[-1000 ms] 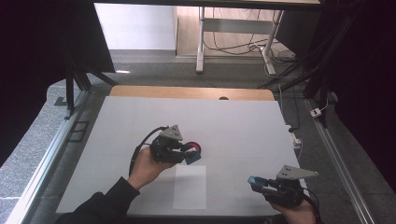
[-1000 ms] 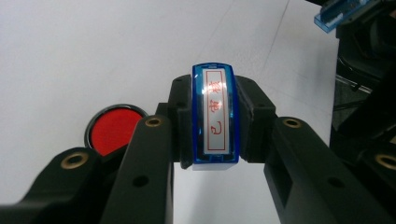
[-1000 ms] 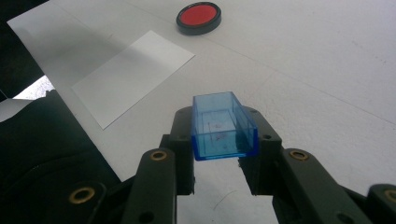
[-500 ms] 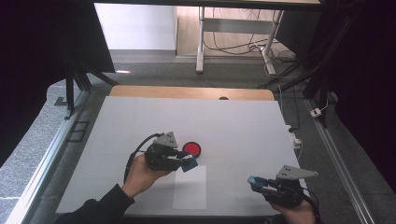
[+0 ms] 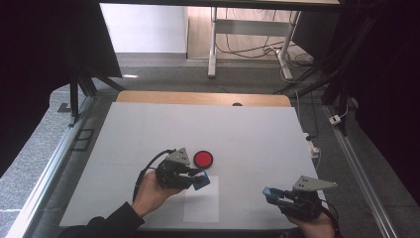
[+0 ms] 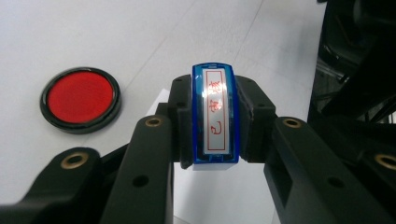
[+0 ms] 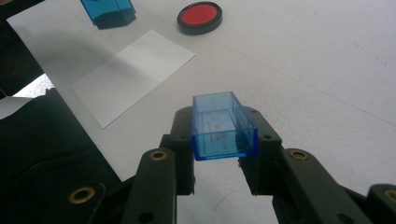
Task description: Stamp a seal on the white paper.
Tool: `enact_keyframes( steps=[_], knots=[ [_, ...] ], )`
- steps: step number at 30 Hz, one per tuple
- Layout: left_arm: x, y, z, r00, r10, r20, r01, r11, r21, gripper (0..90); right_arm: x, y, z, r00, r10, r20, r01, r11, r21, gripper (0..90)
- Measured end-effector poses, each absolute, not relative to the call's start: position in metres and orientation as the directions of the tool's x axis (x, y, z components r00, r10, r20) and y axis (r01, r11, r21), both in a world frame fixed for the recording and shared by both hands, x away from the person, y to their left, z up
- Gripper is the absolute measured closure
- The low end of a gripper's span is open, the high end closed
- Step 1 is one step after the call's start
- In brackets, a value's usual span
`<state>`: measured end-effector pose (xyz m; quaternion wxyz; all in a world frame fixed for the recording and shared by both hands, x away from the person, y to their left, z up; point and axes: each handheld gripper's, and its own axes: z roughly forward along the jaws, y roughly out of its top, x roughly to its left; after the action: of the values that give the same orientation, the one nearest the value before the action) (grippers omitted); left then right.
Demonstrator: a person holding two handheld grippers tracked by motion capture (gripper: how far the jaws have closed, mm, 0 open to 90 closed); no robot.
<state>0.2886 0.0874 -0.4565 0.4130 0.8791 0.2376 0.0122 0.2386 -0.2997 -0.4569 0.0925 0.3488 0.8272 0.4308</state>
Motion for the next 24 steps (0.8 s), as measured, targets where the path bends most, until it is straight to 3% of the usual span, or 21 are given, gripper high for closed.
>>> enact_keyframes(
  steps=[24],
  knots=[
    [0.293,0.067,-0.497,0.881,0.447,-0.154,0.429,-0.618,0.659,70.4,0.238,-0.299,-0.457,-0.743,0.654,0.144,0.497,0.394,0.774,68.5]
  ],
)
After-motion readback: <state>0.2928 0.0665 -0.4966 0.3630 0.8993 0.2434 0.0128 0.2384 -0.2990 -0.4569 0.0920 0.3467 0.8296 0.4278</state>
